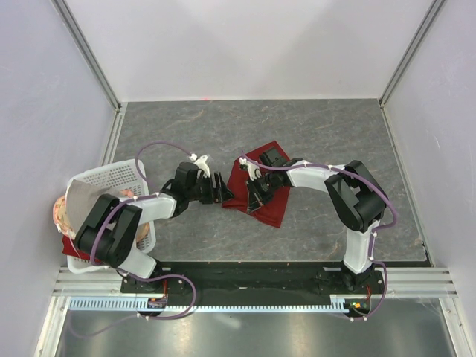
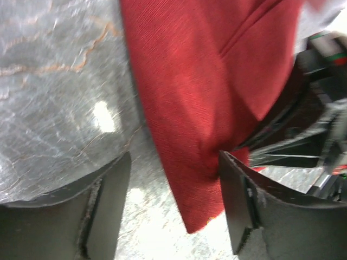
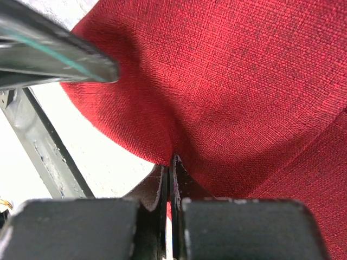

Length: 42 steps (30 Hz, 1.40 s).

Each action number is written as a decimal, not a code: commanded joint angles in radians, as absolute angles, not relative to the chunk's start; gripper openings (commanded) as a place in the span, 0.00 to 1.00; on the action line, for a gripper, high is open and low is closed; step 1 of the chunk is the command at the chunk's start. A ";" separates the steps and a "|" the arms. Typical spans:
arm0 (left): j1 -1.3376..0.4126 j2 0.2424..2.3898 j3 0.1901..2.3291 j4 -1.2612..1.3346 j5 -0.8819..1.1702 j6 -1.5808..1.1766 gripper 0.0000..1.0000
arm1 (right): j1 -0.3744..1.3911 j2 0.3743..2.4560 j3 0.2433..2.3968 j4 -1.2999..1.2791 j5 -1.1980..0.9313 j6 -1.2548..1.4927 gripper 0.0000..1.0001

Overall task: Fold the napkin, place the utensils inside, and roll it up
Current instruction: Roll the napkin with the utensil

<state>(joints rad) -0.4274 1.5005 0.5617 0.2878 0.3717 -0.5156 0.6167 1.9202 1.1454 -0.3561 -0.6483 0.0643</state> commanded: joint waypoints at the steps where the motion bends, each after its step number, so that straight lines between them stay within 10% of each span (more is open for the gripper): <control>1: -0.433 1.535 0.598 0.298 0.399 -0.512 0.67 | 0.612 1.928 1.177 -0.359 -0.678 0.069 0.00; 19: -0.434 1.632 0.745 0.066 0.403 -0.486 0.02 | 0.606 1.898 1.186 -0.359 -0.658 0.074 0.00; 24: -0.433 1.644 0.790 -0.038 0.414 -0.497 0.02 | 0.609 1.839 1.169 -0.354 -0.614 0.052 0.02; 42: -0.410 1.703 0.945 -0.319 0.431 -0.434 0.02 | 0.997 1.569 0.862 0.041 0.205 -0.072 0.96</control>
<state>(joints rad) -0.4240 1.6917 0.9131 -0.2359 0.4240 -0.5011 0.9474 1.5715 0.9367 -0.1280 -0.0505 -0.0391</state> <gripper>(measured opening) 0.048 0.921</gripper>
